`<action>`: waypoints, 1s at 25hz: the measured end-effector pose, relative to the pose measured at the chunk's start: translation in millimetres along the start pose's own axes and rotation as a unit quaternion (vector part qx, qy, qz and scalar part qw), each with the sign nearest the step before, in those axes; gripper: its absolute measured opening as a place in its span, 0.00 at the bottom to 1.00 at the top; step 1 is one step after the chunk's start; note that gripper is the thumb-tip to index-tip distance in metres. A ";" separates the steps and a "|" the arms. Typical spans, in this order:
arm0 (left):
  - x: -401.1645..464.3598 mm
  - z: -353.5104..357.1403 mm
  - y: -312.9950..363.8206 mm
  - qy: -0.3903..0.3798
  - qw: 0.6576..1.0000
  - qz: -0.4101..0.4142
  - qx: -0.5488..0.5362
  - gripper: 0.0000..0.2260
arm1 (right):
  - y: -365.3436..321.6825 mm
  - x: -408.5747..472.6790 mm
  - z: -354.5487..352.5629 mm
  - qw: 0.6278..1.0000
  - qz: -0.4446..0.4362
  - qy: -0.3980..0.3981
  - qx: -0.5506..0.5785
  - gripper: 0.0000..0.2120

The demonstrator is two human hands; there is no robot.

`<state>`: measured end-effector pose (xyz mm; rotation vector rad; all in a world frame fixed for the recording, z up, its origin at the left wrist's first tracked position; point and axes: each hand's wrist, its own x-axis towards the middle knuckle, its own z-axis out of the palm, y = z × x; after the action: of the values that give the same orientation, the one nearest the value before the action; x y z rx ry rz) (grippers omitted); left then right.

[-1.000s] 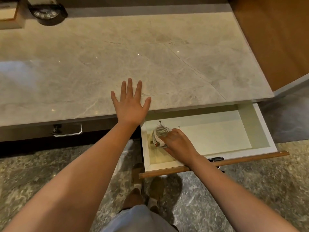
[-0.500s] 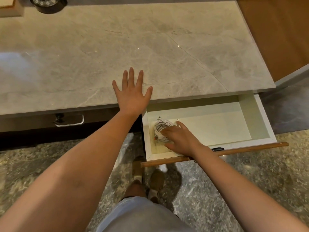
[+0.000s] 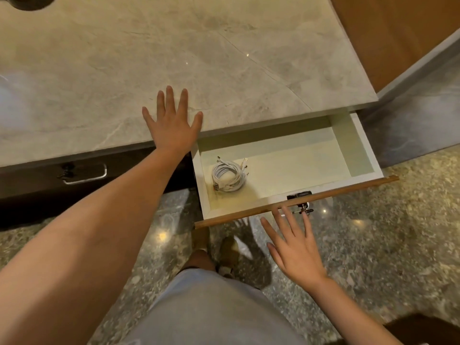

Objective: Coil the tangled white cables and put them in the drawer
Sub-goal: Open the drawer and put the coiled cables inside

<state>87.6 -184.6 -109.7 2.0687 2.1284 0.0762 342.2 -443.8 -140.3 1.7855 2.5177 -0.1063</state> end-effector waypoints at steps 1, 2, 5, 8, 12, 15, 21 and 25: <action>0.1 -0.5 0.0 -0.003 1.000 0.000 -0.001 0.29 | 0.0 -7.9 6.1 1.000 -0.001 -0.008 -0.002 0.25; 0.5 -0.9 -0.4 -0.004 1.000 0.000 -0.002 0.29 | 0.2 -11.8 11.8 1.000 0.003 -0.016 -0.003 0.25; 0.8 -0.7 -0.1 -0.001 1.000 -0.001 -0.006 0.29 | 2.7 -3.6 22.5 0.998 0.034 -0.043 0.008 0.27; 1.2 0.6 0.2 0.001 1.000 -0.001 -0.003 0.29 | 3.5 13.4 23.6 0.996 0.054 -0.068 0.006 0.27; 1.5 -0.5 0.0 0.004 1.000 -0.006 -0.004 0.29 | 3.5 41.9 27.0 0.994 0.073 -0.082 0.011 0.26; 1.5 -3.3 2.2 -0.008 1.000 -0.015 -0.002 0.29 | 4.6 70.5 28.1 0.993 0.083 -0.076 0.020 0.26; -0.1 -3.3 1.6 -0.003 1.000 -0.014 -0.003 0.29 | 5.7 126.4 16.9 0.989 0.113 -0.078 0.046 0.27; -1.1 -4.2 2.9 -0.017 1.000 -0.024 -0.002 0.29 | 9.8 160.8 20.6 0.991 0.116 -0.054 0.045 0.27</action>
<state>89.8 -185.2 -105.0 1.9998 2.1554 0.0391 298.4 -291.1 -174.5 2.0303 2.2474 -0.3010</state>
